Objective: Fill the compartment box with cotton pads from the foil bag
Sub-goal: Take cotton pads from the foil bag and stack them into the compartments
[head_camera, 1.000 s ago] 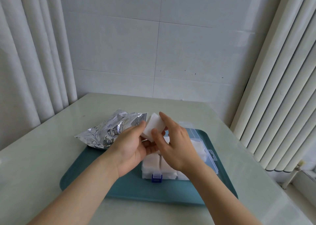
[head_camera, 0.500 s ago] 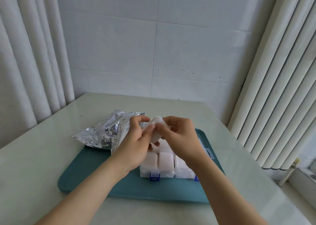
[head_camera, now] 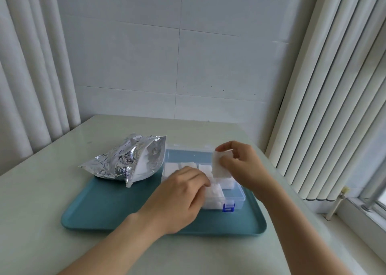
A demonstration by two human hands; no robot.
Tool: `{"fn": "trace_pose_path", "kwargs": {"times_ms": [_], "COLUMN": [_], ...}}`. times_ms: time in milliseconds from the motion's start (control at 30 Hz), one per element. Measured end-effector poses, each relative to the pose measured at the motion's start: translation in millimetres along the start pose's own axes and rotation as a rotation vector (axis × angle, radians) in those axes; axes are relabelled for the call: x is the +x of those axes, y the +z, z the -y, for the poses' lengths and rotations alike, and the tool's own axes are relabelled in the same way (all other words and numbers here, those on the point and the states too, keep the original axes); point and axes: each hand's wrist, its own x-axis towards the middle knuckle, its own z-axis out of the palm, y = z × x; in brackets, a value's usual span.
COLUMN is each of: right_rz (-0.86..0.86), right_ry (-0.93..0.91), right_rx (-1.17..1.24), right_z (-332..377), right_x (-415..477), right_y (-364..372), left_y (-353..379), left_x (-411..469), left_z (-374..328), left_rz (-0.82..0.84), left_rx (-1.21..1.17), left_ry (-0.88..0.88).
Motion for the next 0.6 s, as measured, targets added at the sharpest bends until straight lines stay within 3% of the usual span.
{"fn": "trace_pose_path", "kwargs": {"times_ms": [233, 600], "right_rz": [-0.053, -0.069], "right_ry": [0.031, -0.088], "right_rx": [-0.097, -0.361], "right_z": [-21, -27], "right_x": [-19, -23], "right_y": [-21, -9], "left_y": [15, 25], "left_x": [1, 0], "left_z": [-9, -11], "left_rz": [0.178, 0.226], "left_rx": [0.096, 0.232], "left_ry": [0.036, 0.013]}}
